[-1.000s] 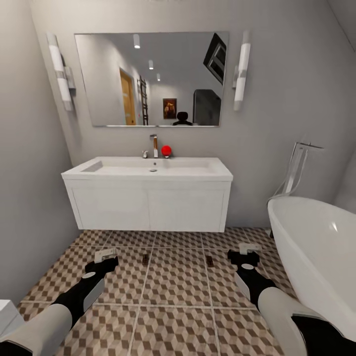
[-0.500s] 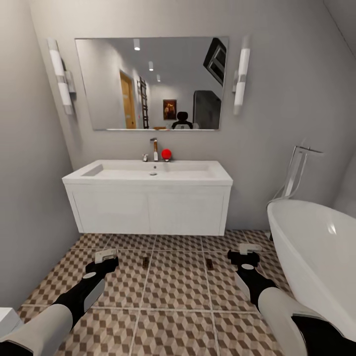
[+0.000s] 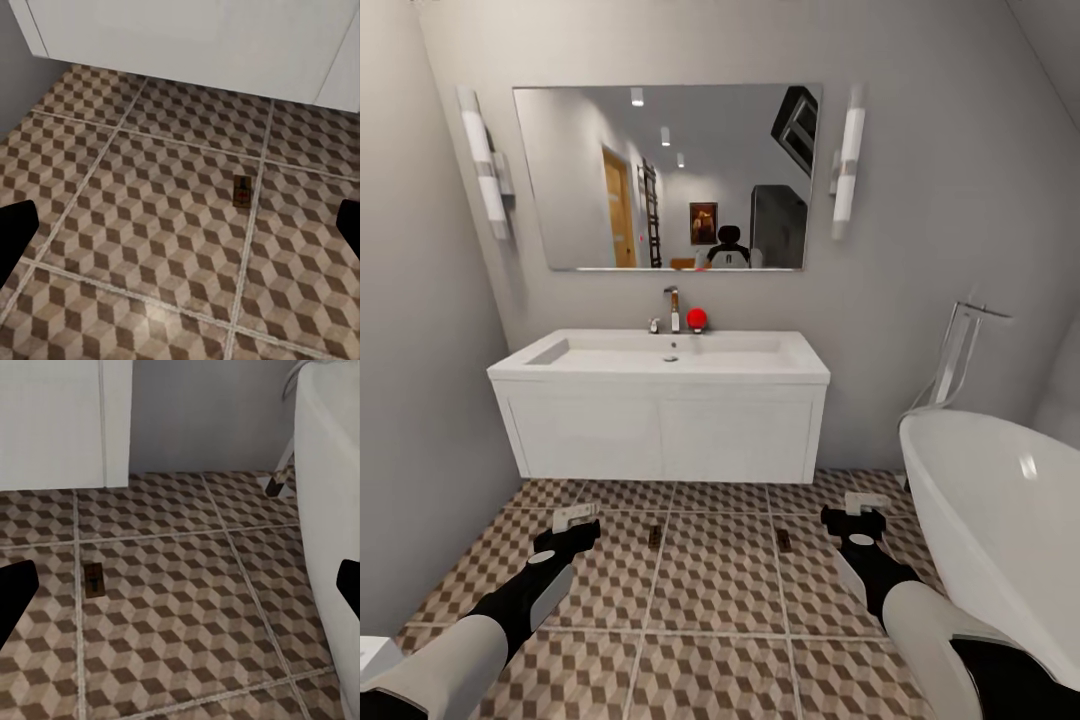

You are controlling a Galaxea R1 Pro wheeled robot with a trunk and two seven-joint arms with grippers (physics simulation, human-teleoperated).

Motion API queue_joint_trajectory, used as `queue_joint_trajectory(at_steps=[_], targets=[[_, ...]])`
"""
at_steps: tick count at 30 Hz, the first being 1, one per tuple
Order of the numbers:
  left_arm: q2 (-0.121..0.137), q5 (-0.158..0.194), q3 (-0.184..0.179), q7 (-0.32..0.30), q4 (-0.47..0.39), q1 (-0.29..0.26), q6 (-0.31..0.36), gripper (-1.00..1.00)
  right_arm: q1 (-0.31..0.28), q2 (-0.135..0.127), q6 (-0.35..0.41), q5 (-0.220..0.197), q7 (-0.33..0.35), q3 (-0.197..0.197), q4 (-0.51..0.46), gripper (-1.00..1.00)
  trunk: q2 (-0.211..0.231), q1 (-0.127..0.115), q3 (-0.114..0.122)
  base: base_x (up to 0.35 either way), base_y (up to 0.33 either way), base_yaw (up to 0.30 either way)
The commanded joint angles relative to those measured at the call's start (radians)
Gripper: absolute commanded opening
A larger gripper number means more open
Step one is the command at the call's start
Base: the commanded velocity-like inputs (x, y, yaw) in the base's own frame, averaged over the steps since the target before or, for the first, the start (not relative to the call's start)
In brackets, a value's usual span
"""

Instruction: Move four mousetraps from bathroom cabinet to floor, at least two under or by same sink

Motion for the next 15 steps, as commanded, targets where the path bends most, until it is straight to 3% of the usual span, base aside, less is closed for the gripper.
queue_joint_trajectory(at_steps=[1,15], targets=[[0.001,0.010,-0.008,0.006,-0.001,-0.001,-0.003,1.00,-0.001,0.001,-0.003,0.010,-0.002,-0.009,0.001,1.00,0.007,-0.004,0.002,0.000,0.000,0.000],[0.001,0.015,-0.008,0.006,0.008,-0.001,-0.003,1.00,-0.001,0.002,-0.003,0.010,0.001,-0.009,0.025,1.00,0.105,-0.058,0.046,0.000,0.000,0.000]])
